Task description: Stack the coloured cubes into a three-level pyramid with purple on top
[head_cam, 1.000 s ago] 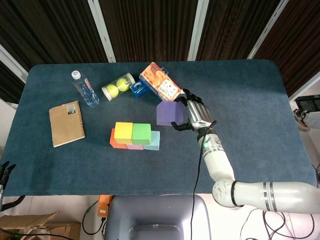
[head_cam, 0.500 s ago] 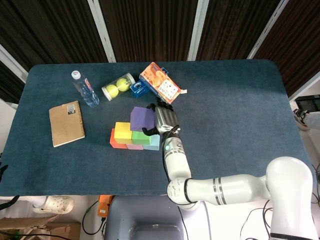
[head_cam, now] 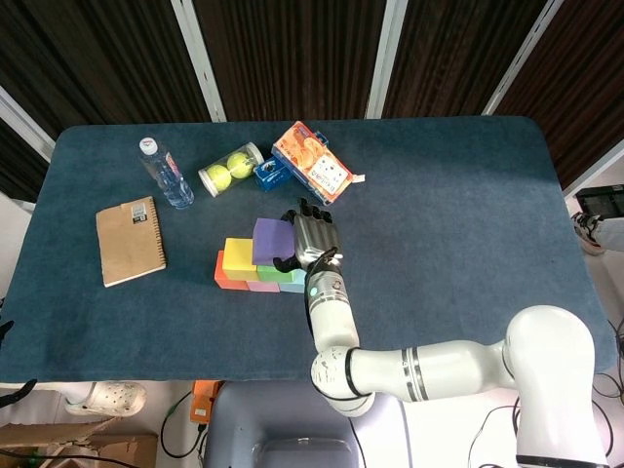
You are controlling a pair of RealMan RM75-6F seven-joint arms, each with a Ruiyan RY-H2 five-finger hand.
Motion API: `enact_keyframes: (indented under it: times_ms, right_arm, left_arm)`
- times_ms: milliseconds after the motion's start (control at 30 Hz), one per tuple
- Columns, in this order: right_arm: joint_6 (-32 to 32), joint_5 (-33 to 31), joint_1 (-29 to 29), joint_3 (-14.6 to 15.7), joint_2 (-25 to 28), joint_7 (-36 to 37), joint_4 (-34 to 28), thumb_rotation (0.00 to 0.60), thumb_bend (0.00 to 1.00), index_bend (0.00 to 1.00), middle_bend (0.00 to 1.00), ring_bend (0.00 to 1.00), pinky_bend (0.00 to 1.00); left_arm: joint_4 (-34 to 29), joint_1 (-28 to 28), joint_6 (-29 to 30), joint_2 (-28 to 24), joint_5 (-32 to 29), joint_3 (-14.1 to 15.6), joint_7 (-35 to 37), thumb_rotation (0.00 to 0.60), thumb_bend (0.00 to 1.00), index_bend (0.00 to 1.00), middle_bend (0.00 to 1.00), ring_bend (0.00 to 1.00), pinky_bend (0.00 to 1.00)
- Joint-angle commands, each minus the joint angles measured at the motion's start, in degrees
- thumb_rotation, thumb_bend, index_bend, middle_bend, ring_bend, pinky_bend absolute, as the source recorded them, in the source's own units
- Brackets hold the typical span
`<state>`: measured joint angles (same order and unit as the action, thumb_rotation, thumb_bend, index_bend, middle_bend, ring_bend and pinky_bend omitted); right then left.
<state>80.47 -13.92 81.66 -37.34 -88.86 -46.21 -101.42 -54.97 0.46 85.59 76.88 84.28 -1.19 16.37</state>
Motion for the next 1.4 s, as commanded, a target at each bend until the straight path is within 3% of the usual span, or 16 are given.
enact_keyframes:
  times_ms: [33,1000,1400]
  right_arm:
    - [0.3,-1.3,0.3,-0.6,0.0,-1.8,-0.3,0.595,0.24,0.56,0.00,0.00,0.00]
    - [-0.5,2.1,1.6,-2.1,-7.1,-4.1,7.0,0.594,0.24,0.52,0.00,0.00,0.00]
    - [-1.4,2.6,1.4,-2.7,-8.8,-5.5,8.3,0.592,0.24,0.16,0.00,0.00,0.00]
  left_arm:
    - [0.0,-0.1,0.2,0.1,0.3,0.0,-0.4,0.541,0.02,0.14,0.06,0.00,0.07]
    - [4.1,1.5,0.9,1.4,-0.5,-0.4,2.7,0.540,0.02,0.14,0.06,0.00,0.07]
    - [4.8,2.1,1.3,1.7,-0.6,-0.5,3.3,0.540,0.02,0.14,0.06,0.00,0.07]
